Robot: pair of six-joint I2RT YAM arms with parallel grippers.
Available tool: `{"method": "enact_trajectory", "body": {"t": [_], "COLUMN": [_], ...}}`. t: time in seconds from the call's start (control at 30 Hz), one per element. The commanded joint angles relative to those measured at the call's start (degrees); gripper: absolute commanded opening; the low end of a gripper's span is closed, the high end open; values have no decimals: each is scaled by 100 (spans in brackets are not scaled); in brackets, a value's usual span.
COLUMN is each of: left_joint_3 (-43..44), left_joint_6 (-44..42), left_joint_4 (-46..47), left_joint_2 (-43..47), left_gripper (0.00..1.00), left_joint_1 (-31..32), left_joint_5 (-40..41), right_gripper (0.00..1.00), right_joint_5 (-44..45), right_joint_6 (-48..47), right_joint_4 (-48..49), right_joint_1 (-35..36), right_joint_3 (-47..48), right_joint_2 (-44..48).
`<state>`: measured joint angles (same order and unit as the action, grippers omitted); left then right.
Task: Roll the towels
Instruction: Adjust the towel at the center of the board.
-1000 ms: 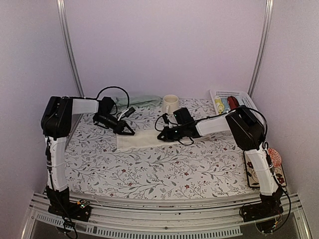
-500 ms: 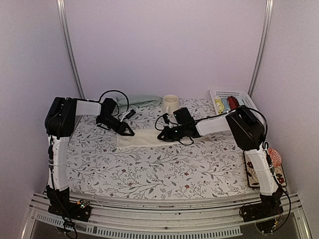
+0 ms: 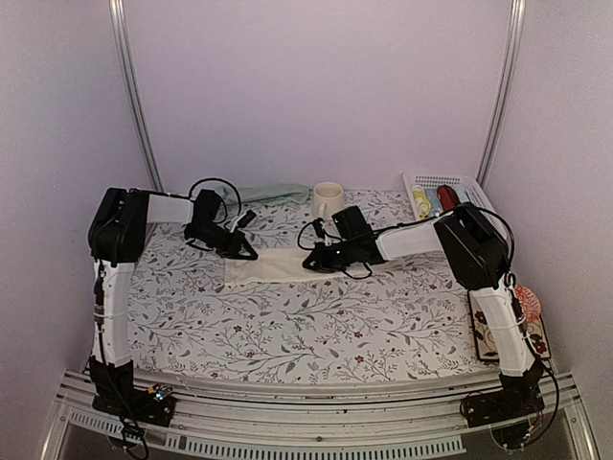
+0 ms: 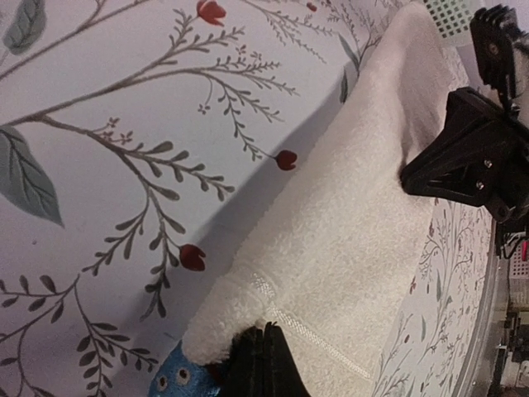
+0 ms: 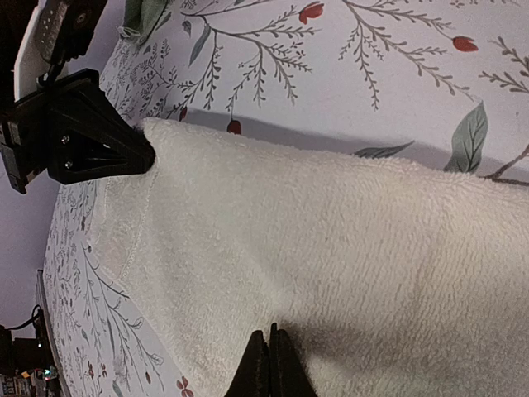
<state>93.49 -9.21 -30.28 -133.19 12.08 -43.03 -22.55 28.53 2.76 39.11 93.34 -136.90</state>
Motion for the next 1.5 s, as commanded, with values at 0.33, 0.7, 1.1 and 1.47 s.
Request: {"method": "enact_trajectory", "body": {"t": [0.33, 0.7, 1.1, 1.47], "left_joint_3": [-173, 248, -75, -1191], "left_joint_6": [-255, -714, -900, -1256], "left_joint_4": [191, -223, 138, 684], "left_joint_2": [506, 636, 1230, 1830], "left_gripper": [39, 37, 39, 49], "left_joint_1": [-244, -207, 266, 477], "left_joint_5": [1385, 709, 829, 1324], "right_gripper": [3, 2, 9, 51], "right_joint_5": [242, 251, 336, 1689], "right_joint_6": [-65, -101, -245, -460], "right_joint_4": [-757, -793, -873, -1908], "right_joint_1": [17, 18, 3, -342], "right_joint_3": [8, 62, 70, -821], "right_joint_2": [-165, -188, 401, 2186]}}
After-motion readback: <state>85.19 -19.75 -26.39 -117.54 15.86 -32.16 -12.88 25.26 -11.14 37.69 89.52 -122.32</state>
